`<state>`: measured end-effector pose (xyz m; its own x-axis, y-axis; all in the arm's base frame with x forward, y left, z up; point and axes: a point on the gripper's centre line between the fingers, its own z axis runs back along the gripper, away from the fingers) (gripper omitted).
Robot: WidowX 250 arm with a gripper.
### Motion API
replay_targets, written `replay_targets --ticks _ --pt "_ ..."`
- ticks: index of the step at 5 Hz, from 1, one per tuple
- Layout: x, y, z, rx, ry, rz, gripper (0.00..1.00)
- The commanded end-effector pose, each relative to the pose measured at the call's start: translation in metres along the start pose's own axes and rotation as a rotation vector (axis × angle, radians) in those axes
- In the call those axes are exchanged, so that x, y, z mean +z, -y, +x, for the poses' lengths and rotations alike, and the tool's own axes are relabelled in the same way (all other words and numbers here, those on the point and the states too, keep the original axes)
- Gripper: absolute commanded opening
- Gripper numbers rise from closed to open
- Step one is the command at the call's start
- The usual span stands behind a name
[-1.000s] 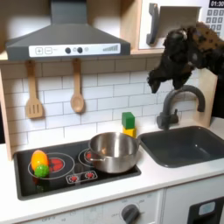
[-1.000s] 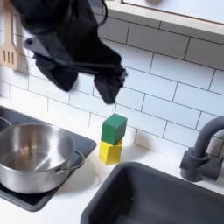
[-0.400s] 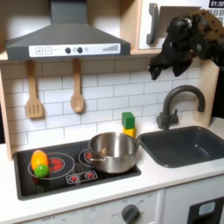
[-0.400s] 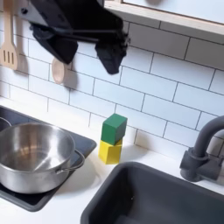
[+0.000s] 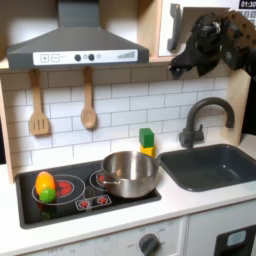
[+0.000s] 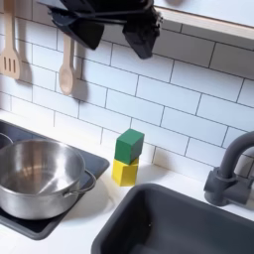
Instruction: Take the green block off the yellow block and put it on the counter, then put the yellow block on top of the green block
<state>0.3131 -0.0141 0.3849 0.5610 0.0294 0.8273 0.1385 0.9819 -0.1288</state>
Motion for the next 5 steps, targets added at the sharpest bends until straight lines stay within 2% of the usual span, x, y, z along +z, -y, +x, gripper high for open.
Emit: replay_targets --ticks 1,2,3,4,5 --pt "-0.001 0.000 0.017 -0.014 0.099 0.021 1.00" --pt "0.000 -0.001 0.022 0.008 0.137 0.027 1.00" --pt "-0.008 -0.001 0.030 0.019 0.163 0.022 1.00" --pt "-0.022 -0.003 0.030 0.046 0.152 0.007 1.00" --pt "-0.024 0.001 0.041 0.044 0.187 -0.010 1.00"
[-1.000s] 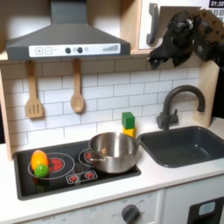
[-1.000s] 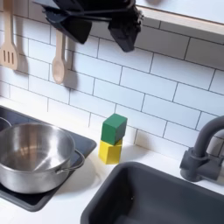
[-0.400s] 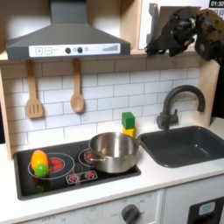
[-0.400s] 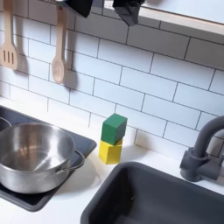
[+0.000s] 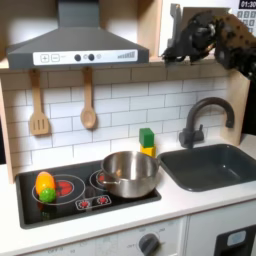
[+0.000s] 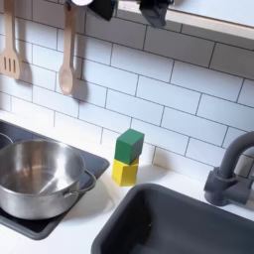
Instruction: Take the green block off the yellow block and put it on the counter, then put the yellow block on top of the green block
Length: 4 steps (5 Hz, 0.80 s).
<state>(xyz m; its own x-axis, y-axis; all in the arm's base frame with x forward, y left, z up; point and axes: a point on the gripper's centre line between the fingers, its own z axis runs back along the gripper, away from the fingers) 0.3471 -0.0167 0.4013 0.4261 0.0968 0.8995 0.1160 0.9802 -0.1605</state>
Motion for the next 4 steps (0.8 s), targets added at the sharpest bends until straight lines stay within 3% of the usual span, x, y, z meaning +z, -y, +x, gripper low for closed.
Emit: replay_targets --ticks 1,4 --pt "-0.008 0.004 0.013 0.002 0.033 -0.021 1.00" --pt "-0.013 0.007 0.029 0.016 0.069 -0.028 1.00"
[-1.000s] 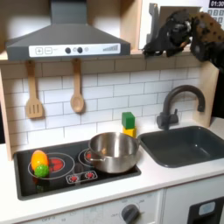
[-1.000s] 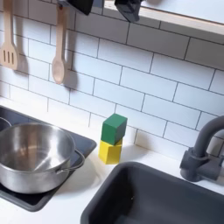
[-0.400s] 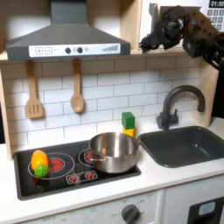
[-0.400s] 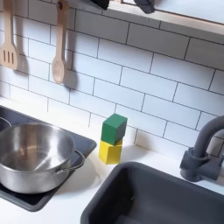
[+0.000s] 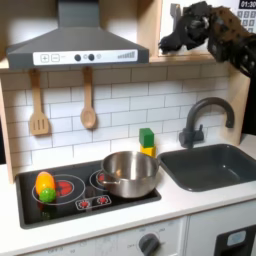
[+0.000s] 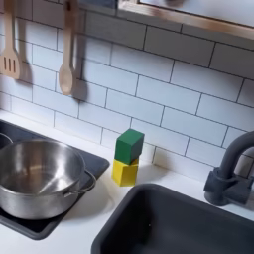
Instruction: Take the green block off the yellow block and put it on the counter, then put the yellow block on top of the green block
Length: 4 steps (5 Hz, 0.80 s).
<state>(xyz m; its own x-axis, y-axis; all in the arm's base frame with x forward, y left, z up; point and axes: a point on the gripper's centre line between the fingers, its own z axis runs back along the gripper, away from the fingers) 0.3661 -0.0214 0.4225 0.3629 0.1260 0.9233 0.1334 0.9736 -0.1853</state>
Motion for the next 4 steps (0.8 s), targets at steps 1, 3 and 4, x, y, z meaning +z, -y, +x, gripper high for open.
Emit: replay_targets --ticks 1,3,4 --pt "-0.0090 0.0016 0.0032 0.002 -0.003 -0.006 1.00" --pt "-0.0135 -0.0012 0.0003 -0.008 -0.016 0.005 1.00" --pt "-0.0140 0.0001 0.0005 -0.014 -0.018 0.005 0.00"
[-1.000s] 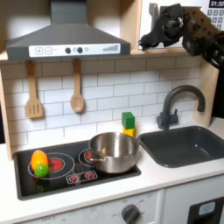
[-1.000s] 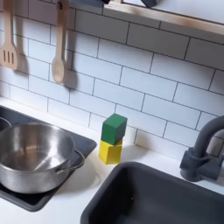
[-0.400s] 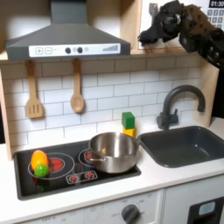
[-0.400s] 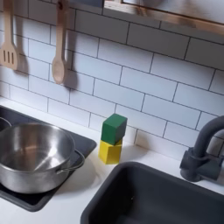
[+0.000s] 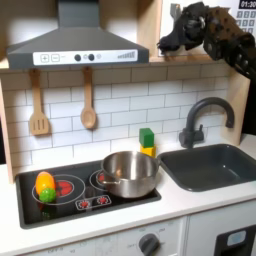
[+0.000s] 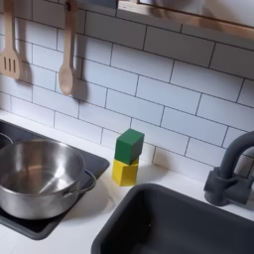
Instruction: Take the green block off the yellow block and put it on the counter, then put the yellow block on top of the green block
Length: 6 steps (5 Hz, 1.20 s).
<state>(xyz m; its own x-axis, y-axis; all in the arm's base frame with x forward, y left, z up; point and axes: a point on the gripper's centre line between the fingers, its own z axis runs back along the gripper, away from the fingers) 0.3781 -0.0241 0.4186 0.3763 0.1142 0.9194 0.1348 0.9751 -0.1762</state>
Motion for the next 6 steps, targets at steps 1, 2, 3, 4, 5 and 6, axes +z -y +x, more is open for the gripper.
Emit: replay_targets --ticks 1,2,3,4,5,6 --pt "-0.0022 -0.0006 0.0001 -0.002 -0.002 0.001 0.00" --pt "-0.0015 0.0012 0.0007 -0.007 0.000 0.000 0.00" --pt "-0.0010 0.0008 0.0003 -0.007 -0.001 0.002 0.00" --pt "-0.0004 0.0002 -0.0003 -0.002 0.000 0.006 0.00" --pt "-0.0008 0.0006 -0.0002 -0.009 -0.007 0.009 1.00" --pt "-0.0015 0.0010 -0.0013 0.000 -0.013 0.015 1.00"
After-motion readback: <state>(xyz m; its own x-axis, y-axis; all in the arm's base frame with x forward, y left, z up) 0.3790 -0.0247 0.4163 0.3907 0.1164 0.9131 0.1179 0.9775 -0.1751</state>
